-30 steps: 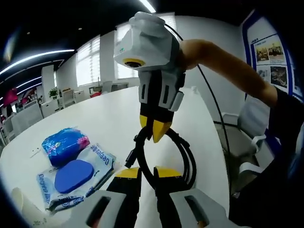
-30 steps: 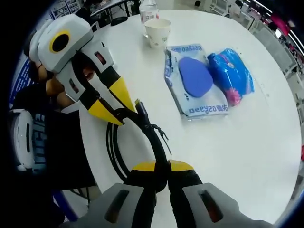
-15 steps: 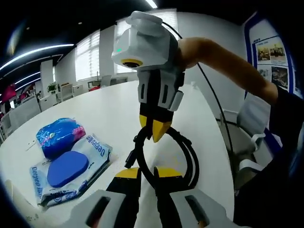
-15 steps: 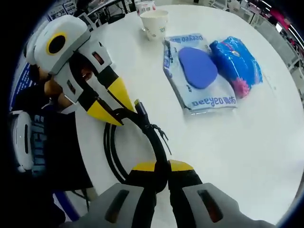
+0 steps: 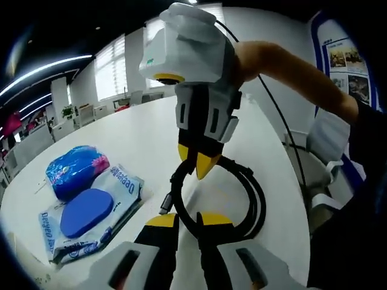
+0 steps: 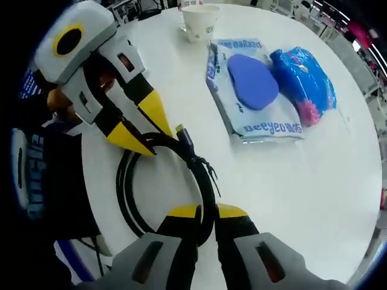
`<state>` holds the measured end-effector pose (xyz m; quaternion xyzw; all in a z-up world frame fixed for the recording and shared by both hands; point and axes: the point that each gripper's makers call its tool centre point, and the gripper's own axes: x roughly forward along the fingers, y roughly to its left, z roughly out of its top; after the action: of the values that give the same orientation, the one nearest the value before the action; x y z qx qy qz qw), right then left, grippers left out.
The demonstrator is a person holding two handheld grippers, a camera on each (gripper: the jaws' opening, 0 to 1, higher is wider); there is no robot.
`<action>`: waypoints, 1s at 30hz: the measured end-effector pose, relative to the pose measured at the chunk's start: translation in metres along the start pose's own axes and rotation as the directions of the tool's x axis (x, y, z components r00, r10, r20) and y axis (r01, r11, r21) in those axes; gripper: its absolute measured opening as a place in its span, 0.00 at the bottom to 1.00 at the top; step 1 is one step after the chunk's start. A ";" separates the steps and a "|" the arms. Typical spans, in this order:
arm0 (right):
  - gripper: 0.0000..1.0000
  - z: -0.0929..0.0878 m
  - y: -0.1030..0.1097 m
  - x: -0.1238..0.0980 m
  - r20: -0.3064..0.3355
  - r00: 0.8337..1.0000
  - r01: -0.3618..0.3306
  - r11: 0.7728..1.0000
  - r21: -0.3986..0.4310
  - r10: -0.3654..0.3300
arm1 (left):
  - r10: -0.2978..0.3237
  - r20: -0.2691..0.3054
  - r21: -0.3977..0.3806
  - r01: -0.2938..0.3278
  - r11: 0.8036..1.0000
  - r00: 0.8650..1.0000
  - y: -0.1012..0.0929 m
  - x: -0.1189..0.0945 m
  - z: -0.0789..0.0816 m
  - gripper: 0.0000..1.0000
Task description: Arrange the tabletop items into an orderly group along one side of the table until the central work area is clear of visible clutter.
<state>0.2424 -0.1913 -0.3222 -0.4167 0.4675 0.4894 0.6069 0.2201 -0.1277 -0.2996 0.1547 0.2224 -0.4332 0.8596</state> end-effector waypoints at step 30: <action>0.14 -0.010 -0.005 -0.002 -0.031 0.999 0.009 1.000 -0.015 -0.009 | 0.042 -0.025 0.071 -0.040 0.997 0.999 0.004 -0.007 -0.005 0.10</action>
<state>0.2459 -0.2023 -0.3221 -0.4310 0.4714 0.4836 0.5985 0.2184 -0.1184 -0.2997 0.1952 0.2153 -0.4208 0.8593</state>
